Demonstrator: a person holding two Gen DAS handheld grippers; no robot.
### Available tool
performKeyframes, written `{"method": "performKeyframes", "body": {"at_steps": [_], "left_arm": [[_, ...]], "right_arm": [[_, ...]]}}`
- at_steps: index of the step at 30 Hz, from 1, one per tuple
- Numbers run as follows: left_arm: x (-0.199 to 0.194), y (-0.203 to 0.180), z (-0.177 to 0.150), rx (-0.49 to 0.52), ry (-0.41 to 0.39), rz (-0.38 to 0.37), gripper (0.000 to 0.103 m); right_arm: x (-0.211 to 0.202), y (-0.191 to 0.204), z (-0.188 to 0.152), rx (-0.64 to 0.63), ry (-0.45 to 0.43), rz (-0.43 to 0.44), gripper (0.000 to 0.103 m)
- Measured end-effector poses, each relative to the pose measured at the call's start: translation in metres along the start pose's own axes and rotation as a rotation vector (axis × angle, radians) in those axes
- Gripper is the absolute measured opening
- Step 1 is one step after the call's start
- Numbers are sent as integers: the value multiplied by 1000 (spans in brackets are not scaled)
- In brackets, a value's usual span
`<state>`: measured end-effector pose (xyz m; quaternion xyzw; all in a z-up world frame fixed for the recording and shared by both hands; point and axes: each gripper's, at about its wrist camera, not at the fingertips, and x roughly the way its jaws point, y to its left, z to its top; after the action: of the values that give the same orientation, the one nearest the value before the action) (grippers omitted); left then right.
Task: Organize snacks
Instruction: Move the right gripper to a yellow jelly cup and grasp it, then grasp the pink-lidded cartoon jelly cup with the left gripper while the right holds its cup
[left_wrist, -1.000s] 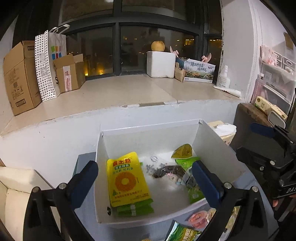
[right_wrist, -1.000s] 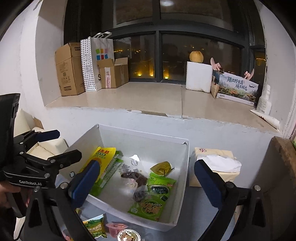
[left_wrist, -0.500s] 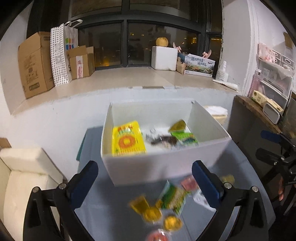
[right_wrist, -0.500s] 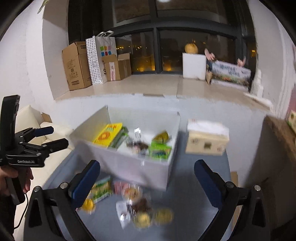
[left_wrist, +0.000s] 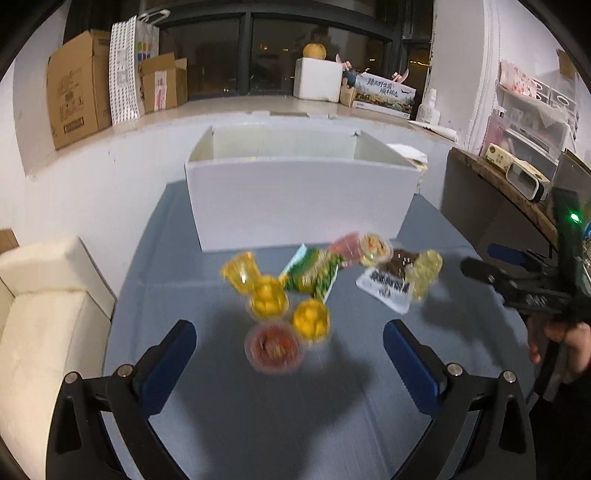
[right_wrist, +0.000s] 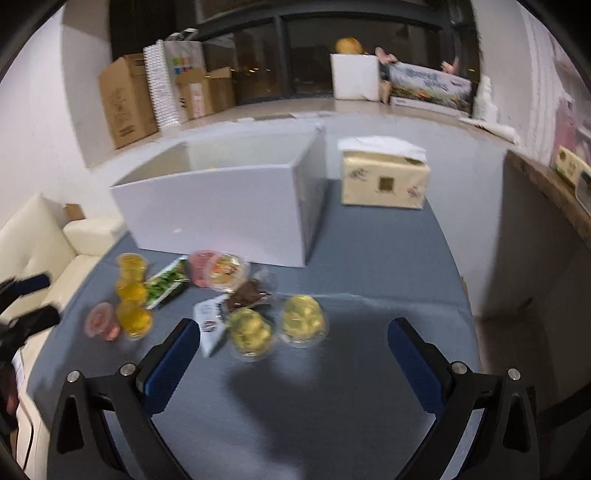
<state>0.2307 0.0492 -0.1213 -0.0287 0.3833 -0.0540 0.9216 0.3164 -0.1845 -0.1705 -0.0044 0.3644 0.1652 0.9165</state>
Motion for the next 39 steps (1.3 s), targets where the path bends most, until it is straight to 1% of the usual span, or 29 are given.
{"method": "performKeyframes", "body": {"at_steps": [2, 4, 5, 6, 11, 13, 15, 16, 17, 18, 24, 29, 35, 39], "left_arm": [[1, 1, -8, -15, 12, -9, 103], [4, 1, -13, -30, 23, -12, 103], [5, 1, -14, -33, 26, -14, 103], [6, 2, -16, -34, 31, -14, 103], [11, 5, -17, -40, 40, -16, 103], [13, 5, -16, -41, 43, -18, 103], [14, 5, -16, -39, 43, -20, 103], [15, 5, -16, -40, 45, -22, 103], [16, 5, -16, -39, 47, -23, 103], [17, 5, -17, -38, 49, -21, 103], [24, 3, -18, -37, 63, -24, 103], [33, 5, -20, -33, 72, -2, 103], [49, 13, -22, -52, 92, 34, 103], [60, 16, -24, -42, 112, 37, 103]], "right_arm": [[12, -4, 0, 5, 11, -11, 102], [23, -8, 2, 14, 17, -27, 93], [29, -11, 2, 22, 33, -36, 85], [35, -12, 3, 29, 47, -40, 81], [55, -15, -1, 34, 77, -44, 78], [62, -15, -2, 27, 90, -51, 71], [67, -14, -2, 25, 110, -42, 60], [68, -13, -1, 19, 113, -41, 58], [69, -11, -1, 10, 114, -38, 52], [70, -9, 0, 2, 117, -30, 40], [68, -4, 2, -12, 116, -41, 40], [56, -7, 4, 2, 90, -40, 40], [20, -15, 9, 37, 42, -33, 40], [-9, -16, 9, 58, 3, -18, 40]]}}
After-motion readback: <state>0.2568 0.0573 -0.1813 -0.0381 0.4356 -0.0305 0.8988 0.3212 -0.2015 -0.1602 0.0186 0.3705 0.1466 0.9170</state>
